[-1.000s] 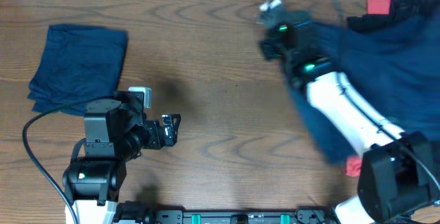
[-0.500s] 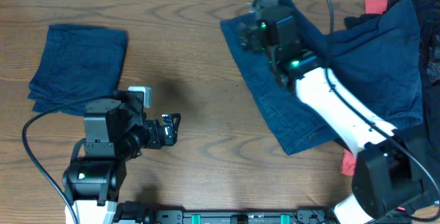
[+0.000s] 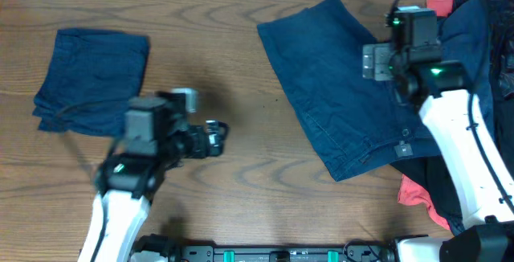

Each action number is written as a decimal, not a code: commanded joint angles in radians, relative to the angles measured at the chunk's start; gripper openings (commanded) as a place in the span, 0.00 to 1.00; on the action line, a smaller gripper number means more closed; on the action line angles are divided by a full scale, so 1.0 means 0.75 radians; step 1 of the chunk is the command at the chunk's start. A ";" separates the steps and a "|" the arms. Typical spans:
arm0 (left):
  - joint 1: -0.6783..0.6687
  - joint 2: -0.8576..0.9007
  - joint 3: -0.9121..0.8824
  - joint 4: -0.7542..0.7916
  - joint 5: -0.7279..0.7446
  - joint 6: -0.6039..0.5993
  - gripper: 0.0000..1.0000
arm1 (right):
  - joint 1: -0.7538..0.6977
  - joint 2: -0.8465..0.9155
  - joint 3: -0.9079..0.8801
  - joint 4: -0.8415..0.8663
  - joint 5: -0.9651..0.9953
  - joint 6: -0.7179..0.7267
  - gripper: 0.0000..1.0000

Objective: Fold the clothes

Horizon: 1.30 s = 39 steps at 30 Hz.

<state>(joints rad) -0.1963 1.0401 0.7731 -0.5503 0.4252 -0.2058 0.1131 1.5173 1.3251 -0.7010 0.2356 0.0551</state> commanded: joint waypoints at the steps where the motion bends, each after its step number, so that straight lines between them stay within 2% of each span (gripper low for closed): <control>1: -0.159 0.159 0.019 0.088 0.022 -0.137 0.99 | -0.057 -0.024 0.011 -0.022 -0.072 0.066 0.99; 6: -0.370 0.410 0.019 0.286 0.022 -0.451 0.99 | -0.096 -0.031 0.011 -0.070 -0.071 0.075 0.99; 11: -0.542 0.630 0.019 0.511 0.022 -0.859 0.99 | -0.128 -0.031 0.011 -0.103 -0.071 0.107 0.99; 17: -0.713 0.831 0.019 0.850 0.022 -1.107 0.99 | -0.144 -0.031 0.011 -0.109 -0.072 0.116 0.99; 23: -0.811 0.975 0.019 0.996 0.008 -1.469 0.99 | -0.144 -0.031 0.011 -0.113 -0.071 0.115 0.99; 27: -0.875 1.049 0.019 1.107 0.007 -1.604 0.99 | -0.144 -0.031 0.011 -0.113 -0.071 0.115 0.99; 30: -0.928 1.103 0.019 1.277 0.005 -1.630 0.95 | -0.144 -0.031 0.011 -0.113 -0.071 0.115 0.99; 35: -0.983 1.153 0.019 1.346 -0.009 -1.715 0.75 | -0.144 -0.031 0.011 -0.114 -0.070 0.115 0.99; 39: -0.987 1.157 0.019 1.345 -0.031 -1.713 0.32 | -0.144 -0.031 0.011 -0.123 -0.070 0.115 0.99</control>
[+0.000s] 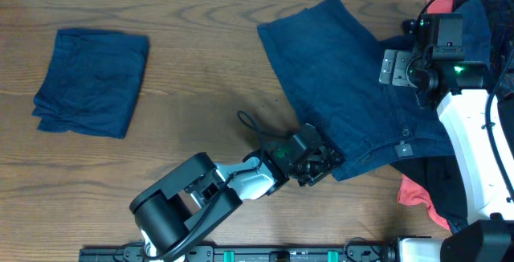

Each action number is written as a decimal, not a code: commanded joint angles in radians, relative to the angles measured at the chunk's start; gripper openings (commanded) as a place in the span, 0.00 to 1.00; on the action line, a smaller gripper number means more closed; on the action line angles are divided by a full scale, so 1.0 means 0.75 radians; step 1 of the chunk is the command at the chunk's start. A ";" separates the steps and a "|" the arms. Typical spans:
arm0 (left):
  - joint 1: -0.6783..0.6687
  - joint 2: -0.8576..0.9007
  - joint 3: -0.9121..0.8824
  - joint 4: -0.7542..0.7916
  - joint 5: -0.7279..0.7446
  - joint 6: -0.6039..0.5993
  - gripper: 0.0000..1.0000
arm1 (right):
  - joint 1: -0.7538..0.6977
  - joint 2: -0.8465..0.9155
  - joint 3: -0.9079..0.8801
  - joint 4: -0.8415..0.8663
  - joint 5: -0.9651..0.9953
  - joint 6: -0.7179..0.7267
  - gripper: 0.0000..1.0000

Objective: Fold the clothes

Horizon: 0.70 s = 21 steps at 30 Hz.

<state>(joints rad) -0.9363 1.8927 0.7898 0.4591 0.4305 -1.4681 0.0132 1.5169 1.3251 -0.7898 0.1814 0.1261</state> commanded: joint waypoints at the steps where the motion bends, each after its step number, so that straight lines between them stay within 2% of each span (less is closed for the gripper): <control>1: 0.000 0.020 -0.003 -0.001 -0.052 -0.029 0.20 | -0.011 -0.031 0.011 -0.005 0.002 0.021 0.99; 2: 0.001 0.020 -0.003 -0.001 -0.069 -0.010 0.10 | -0.011 -0.031 0.011 -0.005 0.002 0.021 0.99; 3: 0.002 0.020 -0.003 -0.001 -0.082 0.024 0.06 | -0.011 -0.031 0.011 -0.005 0.002 0.021 0.99; 7: 0.043 0.015 -0.003 -0.001 -0.061 0.144 0.06 | -0.012 -0.031 0.011 -0.006 0.002 0.021 0.99; 11: 0.163 -0.031 -0.003 -0.032 0.084 0.351 0.06 | -0.027 -0.031 0.011 -0.011 0.002 0.021 0.99; 13: 0.242 -0.078 -0.003 -0.138 0.121 0.484 0.06 | -0.043 -0.031 0.011 -0.011 0.001 0.021 0.99; 16: 0.413 -0.190 -0.003 -0.419 0.095 0.767 0.06 | -0.067 -0.031 0.011 -0.021 0.001 0.021 0.99; 18: 0.563 -0.272 -0.003 -0.582 0.026 0.952 0.06 | -0.081 -0.031 0.011 -0.040 0.001 0.021 0.99; 21: 0.842 -0.389 0.002 -0.708 -0.096 1.105 0.06 | -0.100 -0.031 0.011 -0.058 0.001 0.021 0.99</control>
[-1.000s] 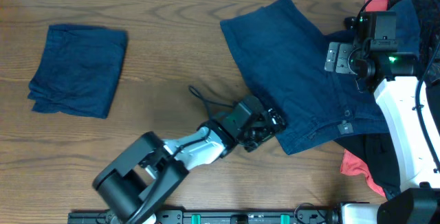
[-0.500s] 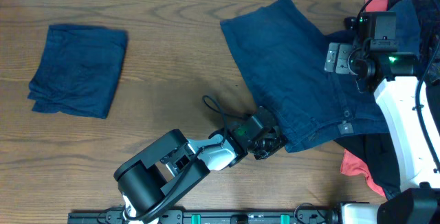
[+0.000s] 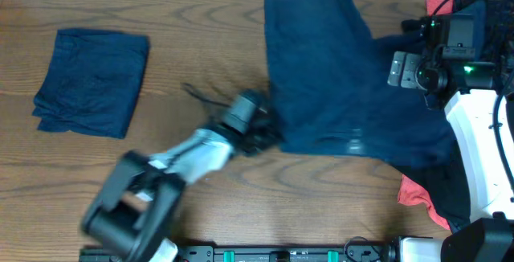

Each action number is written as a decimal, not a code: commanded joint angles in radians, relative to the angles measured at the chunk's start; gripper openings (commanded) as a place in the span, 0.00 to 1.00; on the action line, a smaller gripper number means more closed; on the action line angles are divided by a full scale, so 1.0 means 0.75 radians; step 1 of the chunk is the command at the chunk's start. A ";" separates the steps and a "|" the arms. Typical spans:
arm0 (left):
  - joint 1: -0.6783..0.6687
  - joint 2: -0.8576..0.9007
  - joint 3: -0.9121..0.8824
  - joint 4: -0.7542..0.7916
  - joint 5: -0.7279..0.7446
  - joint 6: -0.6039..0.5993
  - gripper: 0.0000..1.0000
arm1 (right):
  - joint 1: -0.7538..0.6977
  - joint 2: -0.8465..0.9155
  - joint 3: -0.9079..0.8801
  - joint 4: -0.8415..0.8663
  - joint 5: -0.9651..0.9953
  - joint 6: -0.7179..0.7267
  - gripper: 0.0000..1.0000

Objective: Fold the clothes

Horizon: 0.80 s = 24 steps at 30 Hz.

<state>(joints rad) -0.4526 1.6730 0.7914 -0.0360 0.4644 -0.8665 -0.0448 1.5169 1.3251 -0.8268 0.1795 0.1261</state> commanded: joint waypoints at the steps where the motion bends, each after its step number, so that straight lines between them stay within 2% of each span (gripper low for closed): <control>1: 0.293 -0.127 0.005 -0.051 -0.159 0.328 0.06 | -0.028 -0.031 0.011 -0.009 0.003 0.021 0.99; 5: 0.690 -0.193 0.104 -0.043 -0.145 0.338 0.06 | -0.034 -0.031 0.011 -0.010 -0.007 0.021 0.99; 6: 0.772 -0.193 0.143 -0.052 -0.115 0.338 0.11 | -0.034 -0.031 0.011 -0.010 -0.017 0.020 0.99; 7: 0.832 -0.193 0.173 -0.056 -0.071 0.337 0.38 | -0.034 -0.031 0.011 -0.010 -0.022 0.020 0.99; 8: 0.885 -0.193 0.200 -0.062 -0.006 0.337 0.77 | -0.034 -0.031 0.011 -0.011 -0.032 0.020 0.99; 9: 0.919 -0.194 0.216 -0.071 0.061 0.337 0.98 | -0.034 -0.031 0.011 -0.011 -0.038 0.020 0.99; 12: 0.958 -0.194 0.229 -0.187 0.279 0.338 0.98 | -0.034 -0.031 0.011 -0.016 -0.042 0.019 0.99; 14: 0.941 -0.194 0.229 -0.388 0.319 0.339 0.98 | -0.034 -0.030 0.011 -0.038 -0.052 -0.002 0.99; 15: 0.927 -0.193 0.229 -0.496 0.319 0.359 0.98 | -0.035 -0.030 0.011 -0.053 -0.068 -0.013 0.95; 17: 0.888 -0.193 0.226 -0.714 0.318 0.461 0.98 | -0.039 -0.030 0.011 -0.100 -0.106 -0.015 0.73; 18: 0.860 -0.193 0.222 -0.815 0.318 0.516 0.98 | -0.042 -0.030 0.010 -0.125 -0.110 -0.008 0.39; 20: 0.797 -0.193 0.213 -0.953 0.306 0.593 0.98 | -0.051 -0.026 0.004 -0.151 -0.111 0.017 0.09; 21: 0.765 -0.193 0.209 -0.994 0.300 0.627 0.98 | -0.056 -0.023 0.001 -0.156 -0.110 0.028 0.04; 24: 0.652 -0.193 0.189 -1.033 0.298 0.678 0.99 | -0.076 0.001 -0.009 -0.162 -0.112 0.047 0.03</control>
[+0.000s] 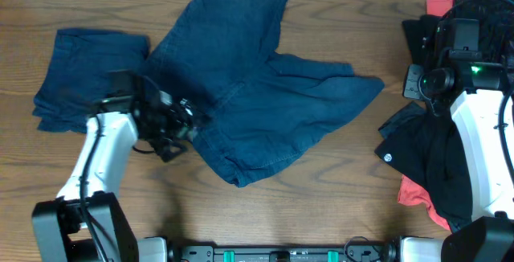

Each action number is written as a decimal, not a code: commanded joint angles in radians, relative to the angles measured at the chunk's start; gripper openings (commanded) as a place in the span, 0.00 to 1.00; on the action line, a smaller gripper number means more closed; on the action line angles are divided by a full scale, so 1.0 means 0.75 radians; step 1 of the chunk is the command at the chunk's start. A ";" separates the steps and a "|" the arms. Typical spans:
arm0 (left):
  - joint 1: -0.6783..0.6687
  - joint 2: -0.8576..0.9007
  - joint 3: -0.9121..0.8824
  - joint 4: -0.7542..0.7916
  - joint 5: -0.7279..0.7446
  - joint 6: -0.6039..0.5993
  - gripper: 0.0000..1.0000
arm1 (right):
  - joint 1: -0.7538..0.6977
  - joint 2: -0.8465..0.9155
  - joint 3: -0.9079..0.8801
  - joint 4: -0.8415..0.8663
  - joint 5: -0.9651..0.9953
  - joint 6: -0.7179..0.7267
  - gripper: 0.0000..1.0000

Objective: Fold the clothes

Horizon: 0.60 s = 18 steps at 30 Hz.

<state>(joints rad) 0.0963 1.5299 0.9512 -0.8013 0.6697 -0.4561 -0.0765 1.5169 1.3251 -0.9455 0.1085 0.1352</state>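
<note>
A pair of dark blue denim shorts (265, 93) lies crumpled across the middle of the table, one leg pointing to the far edge. My left gripper (178, 124) sits at their left edge, shut on the cloth. A folded dark blue garment (84, 81) lies at the far left, partly touched by the shorts. My right gripper (415, 81) hovers at the edge of the clothes pile, just right of the shorts' tip and apart from it. Its jaws are not clear enough to read.
A pile of clothes at the right holds a black garment (426, 157) over red ones (418, 196), with more red (450, 3) at the far right corner. My right arm (482, 149) crosses over this pile. Bare wood table (321, 206) shows in front of the shorts.
The shorts have shifted well to the left, from centre-right to mid-table, now touching the folded garment. My left gripper moved left with them. The right gripper no longer touches the shorts.
At first the shorts lay at the right with my right gripper on their waist, my left gripper empty mid-left. Then the left gripper was at the shorts' near corner. Later the shorts had swung leftward with it, and now they lie mid-table, off the pile.
</note>
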 commanded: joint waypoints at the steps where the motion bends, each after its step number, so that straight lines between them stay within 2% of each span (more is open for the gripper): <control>1: -0.126 -0.003 -0.031 -0.005 0.024 0.129 0.97 | -0.040 0.013 -0.009 -0.013 -0.018 0.035 0.02; 2: -0.158 -0.002 -0.036 0.005 0.024 0.129 0.96 | -0.043 0.025 -0.009 -0.022 -0.022 0.034 0.02; 4: -0.251 -0.001 -0.045 0.030 0.024 0.127 0.86 | -0.047 0.053 -0.009 -0.044 -0.042 0.034 0.02; 6: -0.329 0.001 -0.048 0.033 0.024 0.117 0.81 | -0.047 0.085 -0.009 -0.072 -0.046 0.034 0.02; 8: -0.411 0.003 -0.057 0.033 0.024 0.107 0.68 | -0.049 0.130 -0.009 -0.109 -0.045 0.034 0.07; 10: -0.469 0.003 -0.066 0.031 0.024 0.076 0.62 | -0.053 0.174 -0.009 -0.140 -0.046 0.034 0.07; 13: -0.535 0.003 -0.072 0.033 -0.012 0.003 0.61 | -0.070 0.256 -0.009 -0.184 -0.051 0.042 0.01; 18: -0.624 0.003 -0.072 0.089 -0.146 -0.098 0.56 | -0.100 0.381 -0.009 -0.200 -0.105 0.064 0.01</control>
<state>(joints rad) -0.3435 1.5299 0.9073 -0.7544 0.6239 -0.4751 -0.1337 1.7622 1.3247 -1.0920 0.0631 0.1589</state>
